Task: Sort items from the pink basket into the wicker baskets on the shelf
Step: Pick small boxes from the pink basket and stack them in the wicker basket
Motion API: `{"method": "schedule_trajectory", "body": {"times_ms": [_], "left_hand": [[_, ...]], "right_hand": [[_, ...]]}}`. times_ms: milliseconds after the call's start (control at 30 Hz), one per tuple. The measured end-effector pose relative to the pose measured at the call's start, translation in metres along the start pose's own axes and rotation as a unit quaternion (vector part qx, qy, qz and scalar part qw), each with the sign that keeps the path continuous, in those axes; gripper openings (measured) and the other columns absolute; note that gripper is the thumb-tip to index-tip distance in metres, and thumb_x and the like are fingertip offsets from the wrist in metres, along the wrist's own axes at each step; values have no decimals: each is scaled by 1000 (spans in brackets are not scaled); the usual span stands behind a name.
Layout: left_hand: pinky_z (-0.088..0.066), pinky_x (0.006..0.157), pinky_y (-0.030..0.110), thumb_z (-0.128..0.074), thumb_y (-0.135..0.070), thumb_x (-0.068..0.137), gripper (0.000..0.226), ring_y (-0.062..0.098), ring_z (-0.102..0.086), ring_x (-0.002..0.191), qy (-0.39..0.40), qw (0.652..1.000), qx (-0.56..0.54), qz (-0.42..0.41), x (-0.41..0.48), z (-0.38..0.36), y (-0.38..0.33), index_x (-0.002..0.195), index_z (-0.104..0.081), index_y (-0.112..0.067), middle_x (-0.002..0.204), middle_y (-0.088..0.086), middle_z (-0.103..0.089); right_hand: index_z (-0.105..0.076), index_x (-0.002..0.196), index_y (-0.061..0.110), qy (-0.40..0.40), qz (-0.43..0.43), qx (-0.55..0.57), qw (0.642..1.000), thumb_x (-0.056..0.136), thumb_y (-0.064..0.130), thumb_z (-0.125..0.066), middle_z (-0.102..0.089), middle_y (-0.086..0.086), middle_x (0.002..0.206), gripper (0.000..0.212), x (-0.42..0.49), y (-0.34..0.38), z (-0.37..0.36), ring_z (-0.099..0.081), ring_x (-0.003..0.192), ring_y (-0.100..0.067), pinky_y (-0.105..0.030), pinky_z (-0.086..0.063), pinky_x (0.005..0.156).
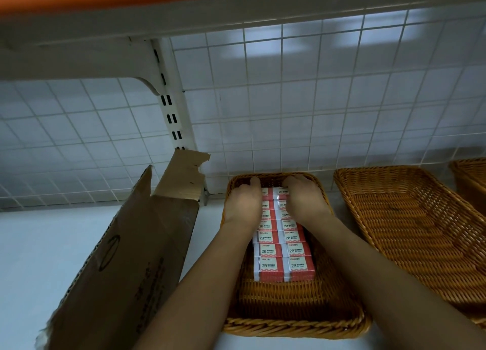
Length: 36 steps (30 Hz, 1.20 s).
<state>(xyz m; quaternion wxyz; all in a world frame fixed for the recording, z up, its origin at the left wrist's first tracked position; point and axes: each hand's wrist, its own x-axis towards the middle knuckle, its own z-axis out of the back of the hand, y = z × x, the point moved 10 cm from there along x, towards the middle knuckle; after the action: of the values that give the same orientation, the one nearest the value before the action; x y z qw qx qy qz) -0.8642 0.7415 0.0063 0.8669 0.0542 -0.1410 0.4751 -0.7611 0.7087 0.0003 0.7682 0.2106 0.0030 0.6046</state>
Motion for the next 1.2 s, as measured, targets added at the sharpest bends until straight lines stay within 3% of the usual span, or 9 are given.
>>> {"method": "schedule_trajectory", "body": {"times_ms": [200,333,500,767,933,1200], "left_hand": [[-39,65,31,-42,-18,98,28,29,-60,96,49,999,-7,4,-3,8,-6,121,-44,-3,111,14,-60],[-42,58,27,-67,-26,83,32,23,-65,80,-49,998,36,-26,-4,46,-19,104,-58,-5,94,11,-66],[-47,78,35,-50,-17,95,32,30,-53,111,7,998,-5,-56,-8,42,-55,126,-48,-8,121,13,-56],[-48,81,39,-42,-29,98,29,33,-57,109,-21,984,-38,-175,-40,74,-153,115,-56,-11,116,12,-61],[-47,86,39,-35,-38,99,38,32,-54,113,-8,975,-40,-217,-62,81,-219,117,-56,-11,119,12,-60],[-47,88,38,-41,-39,98,37,32,-55,114,9,960,-50,-275,-101,87,-365,116,-58,-12,120,13,-60]], "right_hand": [[-50,125,11,14,-18,-24,999,89,23,-57,-50,-10,128,39,-2,4,5,-48,116,-26,-33,-38,98],[-54,122,12,-25,-13,-30,999,87,24,-60,-53,-9,124,38,-11,10,22,-51,111,-24,-31,-42,93],[-55,124,13,-59,-33,-28,997,85,19,-56,-55,-11,125,39,-38,5,50,-52,112,-28,-33,-44,92],[-55,123,11,-89,-92,-51,990,89,15,-48,-56,-10,120,35,-106,-52,105,-48,115,-30,-32,-35,99],[-59,118,12,-130,-120,-39,983,86,14,-48,-58,-11,114,33,-151,-98,141,-51,110,-31,-35,-40,95],[-61,108,8,-130,-178,-72,973,83,14,-52,-60,-16,105,27,-240,-212,204,-53,104,-34,-36,-40,89]]}}
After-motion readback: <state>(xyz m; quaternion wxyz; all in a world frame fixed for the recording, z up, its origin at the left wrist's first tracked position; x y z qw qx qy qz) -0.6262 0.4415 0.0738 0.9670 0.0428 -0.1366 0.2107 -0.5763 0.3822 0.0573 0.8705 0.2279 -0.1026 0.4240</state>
